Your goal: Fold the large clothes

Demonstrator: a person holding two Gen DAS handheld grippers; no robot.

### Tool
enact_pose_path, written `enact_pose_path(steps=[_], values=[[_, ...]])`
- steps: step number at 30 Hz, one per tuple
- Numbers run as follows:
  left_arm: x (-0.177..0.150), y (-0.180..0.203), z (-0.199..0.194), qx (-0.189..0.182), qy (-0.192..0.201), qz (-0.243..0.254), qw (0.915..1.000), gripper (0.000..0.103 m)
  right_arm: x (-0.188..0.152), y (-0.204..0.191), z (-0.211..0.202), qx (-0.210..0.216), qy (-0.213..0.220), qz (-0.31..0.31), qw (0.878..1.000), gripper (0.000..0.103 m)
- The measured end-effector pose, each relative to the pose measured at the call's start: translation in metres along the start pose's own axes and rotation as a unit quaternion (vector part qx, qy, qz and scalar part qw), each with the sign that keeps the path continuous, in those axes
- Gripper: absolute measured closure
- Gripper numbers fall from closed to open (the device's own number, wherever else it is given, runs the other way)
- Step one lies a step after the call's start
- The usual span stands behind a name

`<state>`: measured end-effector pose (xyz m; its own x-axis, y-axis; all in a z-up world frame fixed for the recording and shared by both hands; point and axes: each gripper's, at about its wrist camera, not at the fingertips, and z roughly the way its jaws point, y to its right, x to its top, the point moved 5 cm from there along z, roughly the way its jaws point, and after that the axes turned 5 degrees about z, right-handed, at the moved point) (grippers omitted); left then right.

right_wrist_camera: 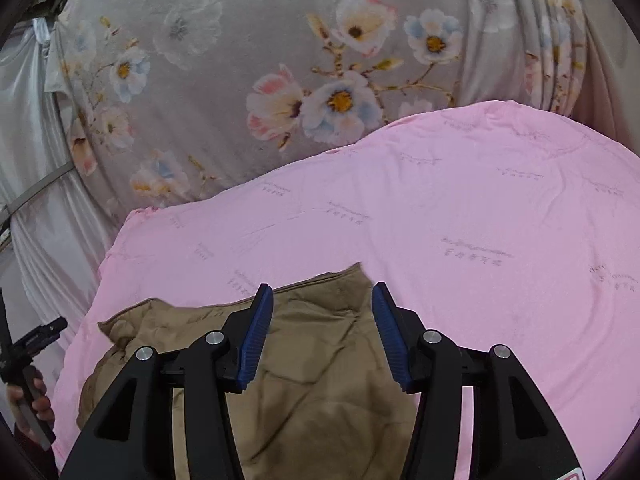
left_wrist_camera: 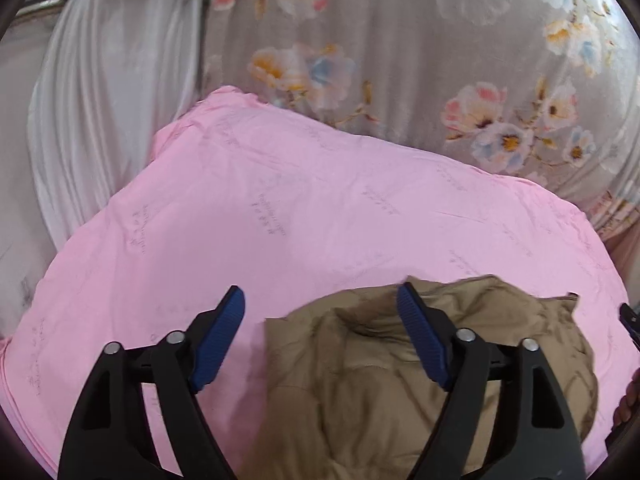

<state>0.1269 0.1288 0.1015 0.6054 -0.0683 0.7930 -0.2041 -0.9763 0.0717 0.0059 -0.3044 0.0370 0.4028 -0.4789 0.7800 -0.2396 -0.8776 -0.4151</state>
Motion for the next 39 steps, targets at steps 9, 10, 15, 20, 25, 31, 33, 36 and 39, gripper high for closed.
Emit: enact_pose_path(steps=[9,10,15,20,25,31,33,36,39], values=[[-0.014,0.145,0.052,-0.078,-0.060,0.117,0.9882,0.050,-0.042,-0.133,0.070,0.074,-0.088,-0.134,0.984,0.095],[-0.016,0.152,0.063,-0.079,-0.071,0.118,0.9874,0.051,-0.045,-0.136,0.080,0.073,-0.101,-0.138,0.983,0.095],[-0.021,0.141,0.112,-0.017,-0.102,0.125,0.9868,0.052,-0.063,-0.108,0.137,0.019,-0.172,-0.150,0.973,0.103],[-0.023,0.099,0.134,-0.002,-0.123,0.101,0.9872,0.052,-0.046,-0.050,0.155,-0.024,-0.175,-0.103,0.979,0.103],[-0.020,0.070,0.146,0.032,-0.112,0.074,0.9905,0.052,-0.025,-0.001,0.166,-0.077,-0.150,-0.057,0.984,0.103],[-0.032,0.059,0.164,0.023,-0.115,0.037,0.9925,0.051,-0.042,0.014,0.185,-0.061,-0.159,-0.020,0.985,0.103],[-0.035,0.061,0.165,0.022,-0.109,0.037,0.9931,0.051,-0.045,0.012,0.187,-0.061,-0.158,-0.021,0.985,0.103],[-0.037,0.060,0.168,0.020,-0.106,0.033,0.9936,0.050,-0.046,0.013,0.188,-0.056,-0.157,-0.019,0.986,0.103],[-0.039,0.062,0.171,0.027,-0.103,0.038,0.9936,0.050,-0.047,0.015,0.188,-0.050,-0.155,-0.014,0.987,0.103]])
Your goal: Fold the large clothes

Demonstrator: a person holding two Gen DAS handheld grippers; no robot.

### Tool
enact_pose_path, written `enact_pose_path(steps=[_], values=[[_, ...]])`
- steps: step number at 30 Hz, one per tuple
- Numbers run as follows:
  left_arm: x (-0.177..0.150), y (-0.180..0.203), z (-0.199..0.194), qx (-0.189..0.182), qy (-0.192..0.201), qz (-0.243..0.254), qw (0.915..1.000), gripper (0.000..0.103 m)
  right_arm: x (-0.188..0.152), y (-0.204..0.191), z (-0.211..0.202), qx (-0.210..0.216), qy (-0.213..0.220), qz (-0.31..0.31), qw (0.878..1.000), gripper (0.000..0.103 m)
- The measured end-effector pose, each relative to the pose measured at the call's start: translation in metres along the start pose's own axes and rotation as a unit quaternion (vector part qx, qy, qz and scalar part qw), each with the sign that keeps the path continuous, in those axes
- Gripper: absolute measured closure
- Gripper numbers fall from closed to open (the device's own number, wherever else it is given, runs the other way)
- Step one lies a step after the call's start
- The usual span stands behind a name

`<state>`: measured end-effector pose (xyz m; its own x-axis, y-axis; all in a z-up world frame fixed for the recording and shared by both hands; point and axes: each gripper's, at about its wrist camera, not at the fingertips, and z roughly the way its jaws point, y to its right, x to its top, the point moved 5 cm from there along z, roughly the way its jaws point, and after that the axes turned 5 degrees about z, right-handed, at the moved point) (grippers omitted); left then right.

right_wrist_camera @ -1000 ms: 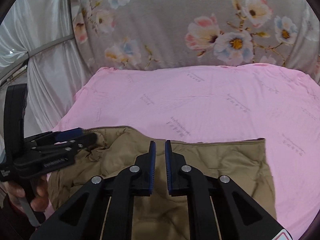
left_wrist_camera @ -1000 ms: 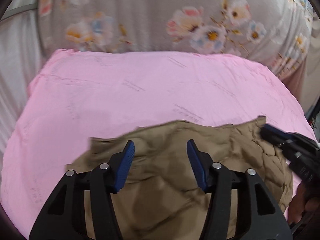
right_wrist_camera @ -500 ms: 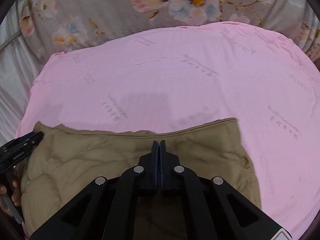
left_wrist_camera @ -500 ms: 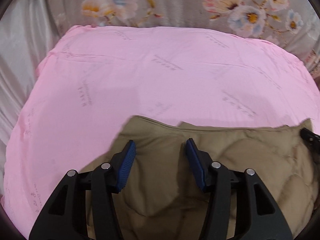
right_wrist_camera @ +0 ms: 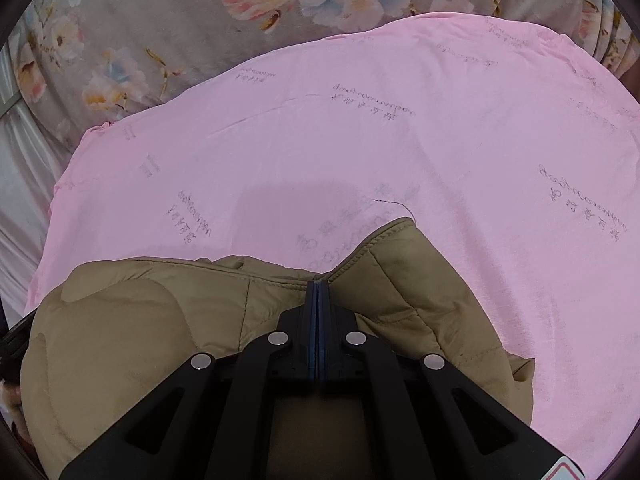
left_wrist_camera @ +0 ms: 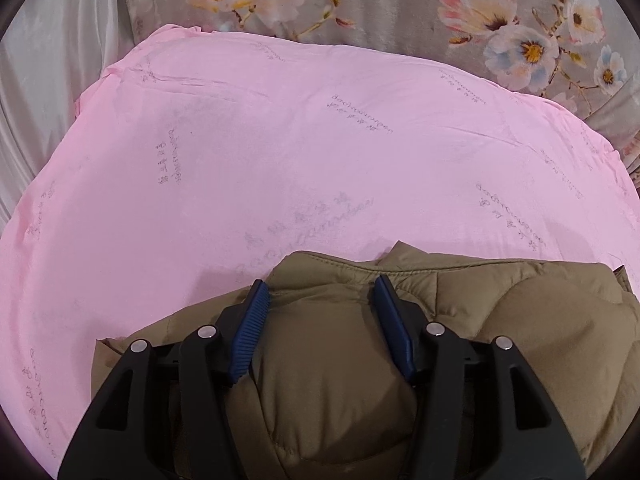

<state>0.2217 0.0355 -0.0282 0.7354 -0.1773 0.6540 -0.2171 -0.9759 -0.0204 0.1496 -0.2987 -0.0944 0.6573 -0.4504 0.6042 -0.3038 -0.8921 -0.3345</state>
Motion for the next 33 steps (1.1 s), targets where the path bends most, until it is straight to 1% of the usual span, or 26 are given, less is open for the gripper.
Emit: enact_pose_path(steps=[15,17,18,19,20,21,22,24,26,28,31,33], values=[[0.002,0.000,0.006,0.006,0.001,-0.002,1.0000,0.047,0.001,0.001,0.002,0.003,0.004,0.001,1.000,0.103],[0.004,-0.001,0.002,0.015,-0.002,-0.005,0.9999,0.047,0.003,0.000,-0.005,-0.008,0.011,0.004,1.000,0.103],[0.004,-0.002,-0.004,0.024,-0.003,-0.011,0.9996,0.047,0.004,-0.003,-0.017,-0.017,0.022,0.010,1.000,0.103],[0.005,-0.002,-0.013,0.025,-0.004,-0.021,0.9995,0.048,0.004,-0.008,-0.027,-0.005,0.029,0.015,0.999,0.097],[0.007,0.002,-0.028,0.007,0.002,-0.035,0.9994,0.048,0.003,-0.018,-0.046,0.017,0.041,0.021,0.999,0.090],[0.009,0.008,-0.046,-0.016,0.014,-0.044,0.9988,0.048,0.002,-0.027,-0.060,0.027,0.052,0.019,0.998,0.090],[0.010,0.016,-0.060,-0.026,0.024,-0.044,0.9984,0.048,0.001,-0.040,-0.073,0.034,0.062,0.008,0.997,0.090],[0.013,0.042,-0.093,-0.040,0.050,-0.023,0.9977,0.047,-0.005,-0.069,-0.094,0.044,0.075,-0.022,0.996,0.090],[0.010,0.067,-0.108,-0.044,0.056,0.000,0.9974,0.047,-0.016,-0.090,-0.101,0.054,0.073,-0.045,0.995,0.090],[0.000,0.086,-0.108,-0.053,0.045,0.011,0.9975,0.047,-0.030,-0.106,-0.097,0.049,0.065,-0.068,0.994,0.090],[-0.018,0.102,-0.089,-0.031,0.025,0.019,0.9990,0.047,-0.049,-0.110,-0.077,0.046,0.041,-0.073,0.995,0.090],[-0.029,0.105,-0.077,-0.016,0.021,0.019,0.9995,0.047,-0.058,-0.104,-0.069,0.040,0.041,-0.076,0.995,0.090]])
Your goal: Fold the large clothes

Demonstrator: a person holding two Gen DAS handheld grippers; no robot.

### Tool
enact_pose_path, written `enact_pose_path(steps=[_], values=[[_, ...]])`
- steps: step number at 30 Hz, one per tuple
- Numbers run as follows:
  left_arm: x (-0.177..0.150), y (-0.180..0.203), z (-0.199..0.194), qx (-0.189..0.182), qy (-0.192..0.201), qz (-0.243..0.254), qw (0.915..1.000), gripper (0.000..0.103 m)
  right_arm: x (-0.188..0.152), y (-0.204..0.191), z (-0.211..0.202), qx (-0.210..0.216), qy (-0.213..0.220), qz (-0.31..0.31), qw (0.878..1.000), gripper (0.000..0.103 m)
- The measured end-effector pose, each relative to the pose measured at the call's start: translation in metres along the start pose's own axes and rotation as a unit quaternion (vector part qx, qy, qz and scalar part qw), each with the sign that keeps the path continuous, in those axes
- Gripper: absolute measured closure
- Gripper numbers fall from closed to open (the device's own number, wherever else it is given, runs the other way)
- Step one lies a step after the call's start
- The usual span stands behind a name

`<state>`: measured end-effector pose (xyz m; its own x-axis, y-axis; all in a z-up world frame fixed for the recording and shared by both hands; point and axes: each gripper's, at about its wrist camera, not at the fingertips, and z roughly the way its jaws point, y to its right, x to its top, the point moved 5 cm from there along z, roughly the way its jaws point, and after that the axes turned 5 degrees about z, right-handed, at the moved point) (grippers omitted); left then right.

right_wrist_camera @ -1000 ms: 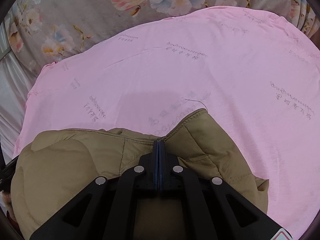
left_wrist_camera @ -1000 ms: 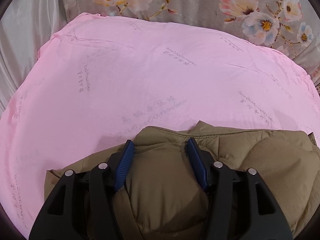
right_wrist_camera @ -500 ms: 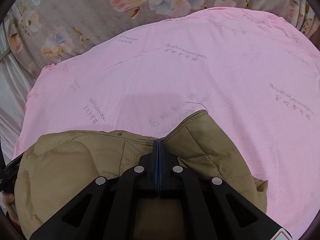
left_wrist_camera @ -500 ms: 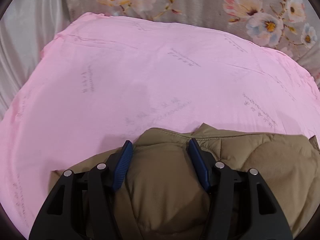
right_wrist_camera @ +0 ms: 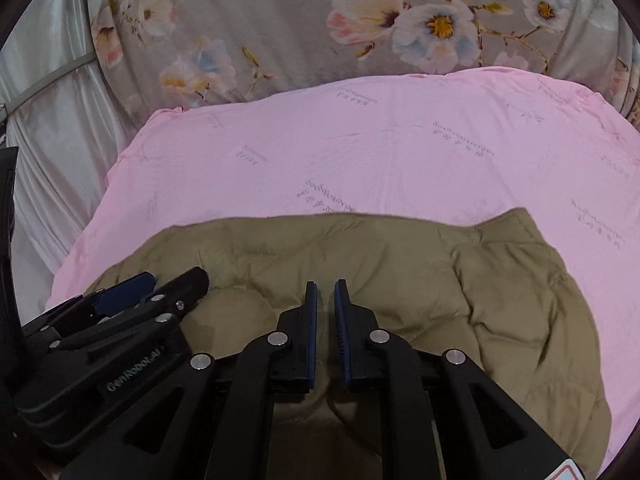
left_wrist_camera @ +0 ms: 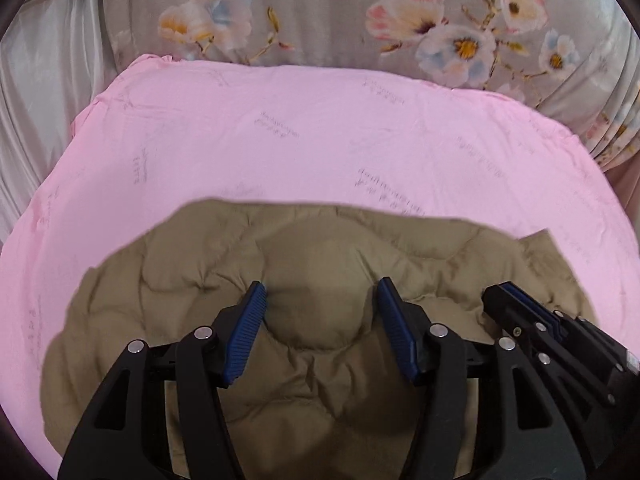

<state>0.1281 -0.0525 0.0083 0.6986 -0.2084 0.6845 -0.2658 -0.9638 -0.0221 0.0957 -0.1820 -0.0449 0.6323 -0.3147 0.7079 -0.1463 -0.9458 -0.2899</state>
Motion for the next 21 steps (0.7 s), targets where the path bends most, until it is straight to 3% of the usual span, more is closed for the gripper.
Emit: enact_pose_path(steps=[7,12,21], values=[[-0.012,-0.002,0.013,0.008,0.010,-0.005,0.9999,0.037,-0.009,0.006,0.009,0.005,-0.002,0.007,1.000,0.092],[-0.017,0.004,0.017,0.030,0.020,0.011,0.9993,0.036,-0.014,0.003,0.013,-0.015,0.008,-0.011,1.000,0.092],[-0.020,0.004,0.020,0.034,0.024,0.009,0.9991,0.036,-0.016,0.005,0.017,-0.016,0.011,-0.011,1.000,0.092]])
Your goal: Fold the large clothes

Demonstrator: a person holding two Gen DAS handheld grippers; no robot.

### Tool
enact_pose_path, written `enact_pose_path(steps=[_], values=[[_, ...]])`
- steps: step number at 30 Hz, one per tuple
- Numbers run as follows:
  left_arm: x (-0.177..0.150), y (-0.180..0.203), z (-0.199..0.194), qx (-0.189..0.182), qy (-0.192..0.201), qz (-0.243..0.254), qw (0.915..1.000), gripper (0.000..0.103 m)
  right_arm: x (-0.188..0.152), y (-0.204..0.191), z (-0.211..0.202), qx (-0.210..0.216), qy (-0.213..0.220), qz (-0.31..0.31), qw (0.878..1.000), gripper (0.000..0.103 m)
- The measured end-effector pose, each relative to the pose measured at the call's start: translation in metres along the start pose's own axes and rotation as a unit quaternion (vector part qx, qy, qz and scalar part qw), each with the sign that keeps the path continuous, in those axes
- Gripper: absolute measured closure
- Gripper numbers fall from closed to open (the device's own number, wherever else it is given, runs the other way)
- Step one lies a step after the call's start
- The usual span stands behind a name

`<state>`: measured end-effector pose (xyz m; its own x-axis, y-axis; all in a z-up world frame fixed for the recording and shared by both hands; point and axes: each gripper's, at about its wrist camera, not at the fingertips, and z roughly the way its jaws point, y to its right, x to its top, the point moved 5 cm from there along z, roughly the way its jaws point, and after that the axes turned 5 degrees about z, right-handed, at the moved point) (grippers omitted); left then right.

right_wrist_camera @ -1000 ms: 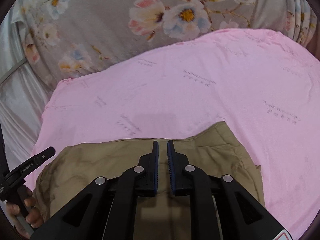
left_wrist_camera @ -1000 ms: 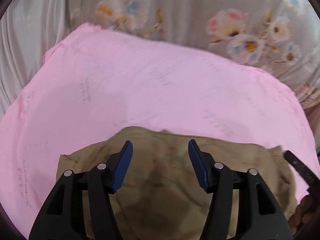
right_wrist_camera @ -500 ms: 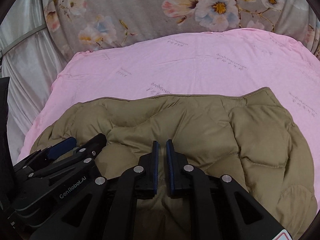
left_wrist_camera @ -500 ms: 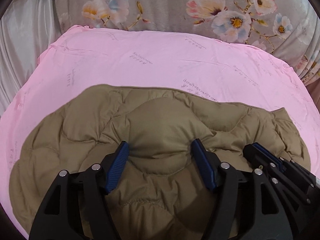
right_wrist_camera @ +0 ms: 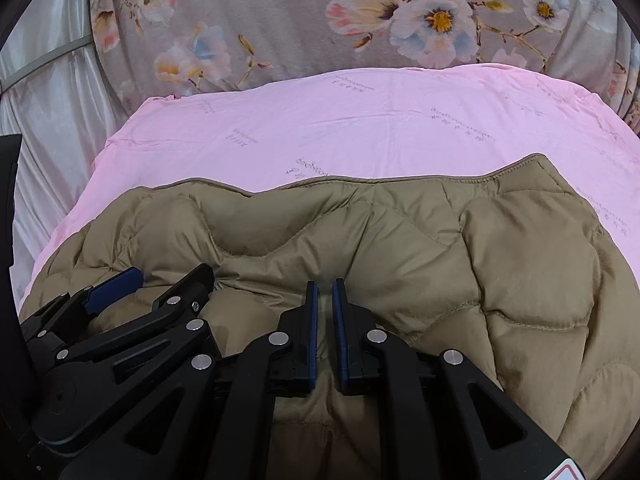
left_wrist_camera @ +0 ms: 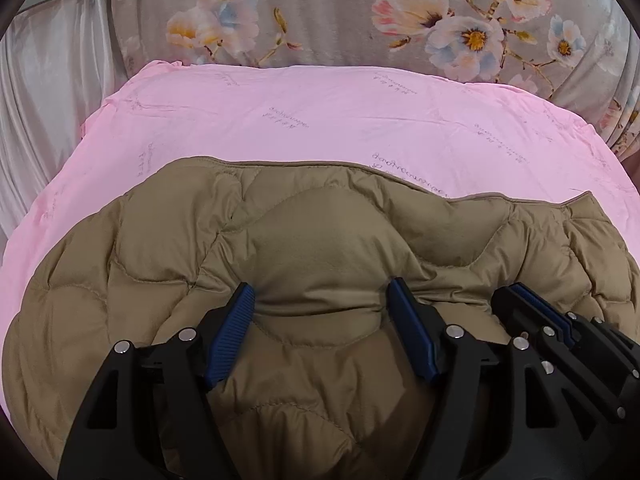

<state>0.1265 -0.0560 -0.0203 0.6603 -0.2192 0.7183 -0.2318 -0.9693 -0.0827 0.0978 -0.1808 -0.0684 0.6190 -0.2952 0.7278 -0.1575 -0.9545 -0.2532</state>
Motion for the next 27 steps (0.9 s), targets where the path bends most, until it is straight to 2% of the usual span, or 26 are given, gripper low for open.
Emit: enact_pose_path(steps=[23,25,27], values=[[0.0016,-0.0037,0.0029,0.001,0.002,-0.007,1.0000,0.034,0.0031,0.0026,0.0018,-0.002,0.000,0.003,1.000,0.092],[0.0012,-0.0042,0.0024,-0.002,0.002,-0.008,1.0000,0.034,0.0036,0.0029,0.0017,0.001,0.000,0.004,1.000,0.092],[0.0014,-0.0063,-0.0001,-0.019,0.005,-0.018,0.9996,0.032,0.0044,0.0027,-0.0011,0.011,0.002,0.008,1.000,0.092]])
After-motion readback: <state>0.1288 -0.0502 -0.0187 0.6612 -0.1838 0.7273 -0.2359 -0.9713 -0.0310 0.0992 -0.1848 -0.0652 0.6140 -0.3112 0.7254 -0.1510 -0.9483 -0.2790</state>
